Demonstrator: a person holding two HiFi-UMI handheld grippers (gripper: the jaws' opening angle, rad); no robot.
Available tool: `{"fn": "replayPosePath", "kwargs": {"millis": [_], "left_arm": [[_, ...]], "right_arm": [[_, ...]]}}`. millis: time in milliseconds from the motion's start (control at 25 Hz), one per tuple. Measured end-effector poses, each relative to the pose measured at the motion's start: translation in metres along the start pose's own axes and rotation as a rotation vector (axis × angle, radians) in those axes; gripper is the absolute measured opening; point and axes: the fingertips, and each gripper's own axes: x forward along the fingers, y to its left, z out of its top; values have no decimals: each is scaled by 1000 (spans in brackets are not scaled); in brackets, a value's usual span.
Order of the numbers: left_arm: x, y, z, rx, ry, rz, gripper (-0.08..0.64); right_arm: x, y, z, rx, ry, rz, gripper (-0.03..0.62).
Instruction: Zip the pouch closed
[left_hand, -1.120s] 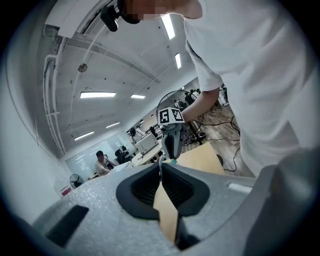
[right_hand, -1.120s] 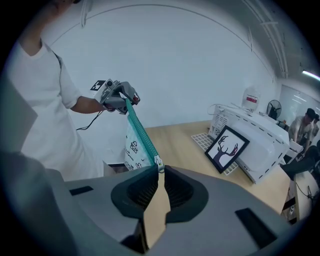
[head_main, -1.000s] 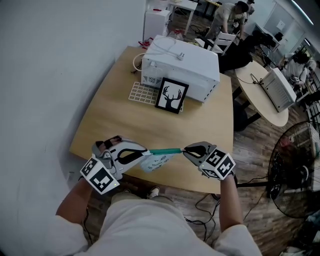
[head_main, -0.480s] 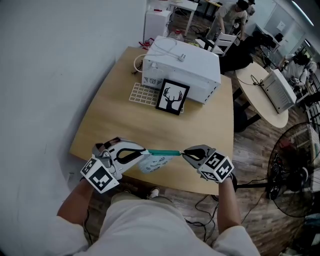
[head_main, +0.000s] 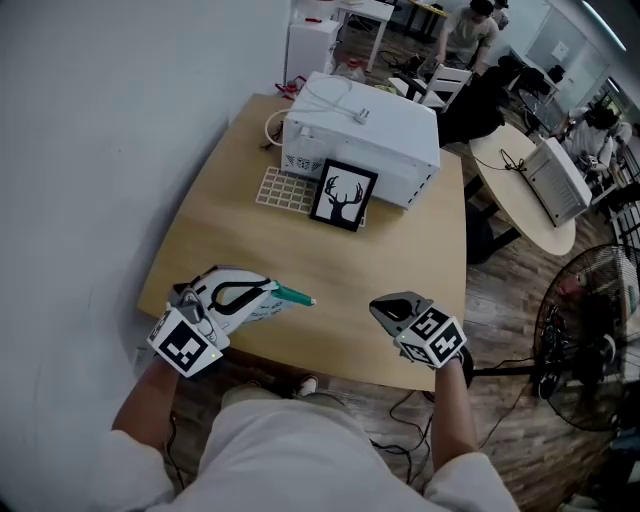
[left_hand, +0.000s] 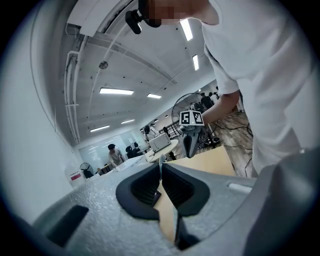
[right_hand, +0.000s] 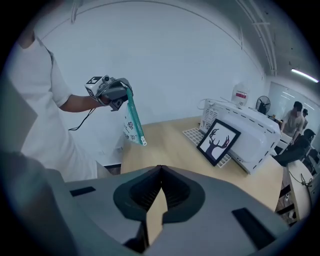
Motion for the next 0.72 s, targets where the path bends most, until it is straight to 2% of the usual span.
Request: {"fn": "replayPosePath", "kwargs": {"millis": [160,360,520,720], "left_arm": [[-7,12,-6,-7,30,48,26],[-10,12,-15,-51,59,81,26],[-7,11,-19,-93,66,108,26],[-8,16,-18,-137,65,151,26]], "right_arm": [[3,-2,-4,46,-21,-16,0],[7,-2,-12,109,-39,-43,0],[6,-9,-15,162,-67,-106,0],[-8,-19,-11,236,-151,-185,0]]}}
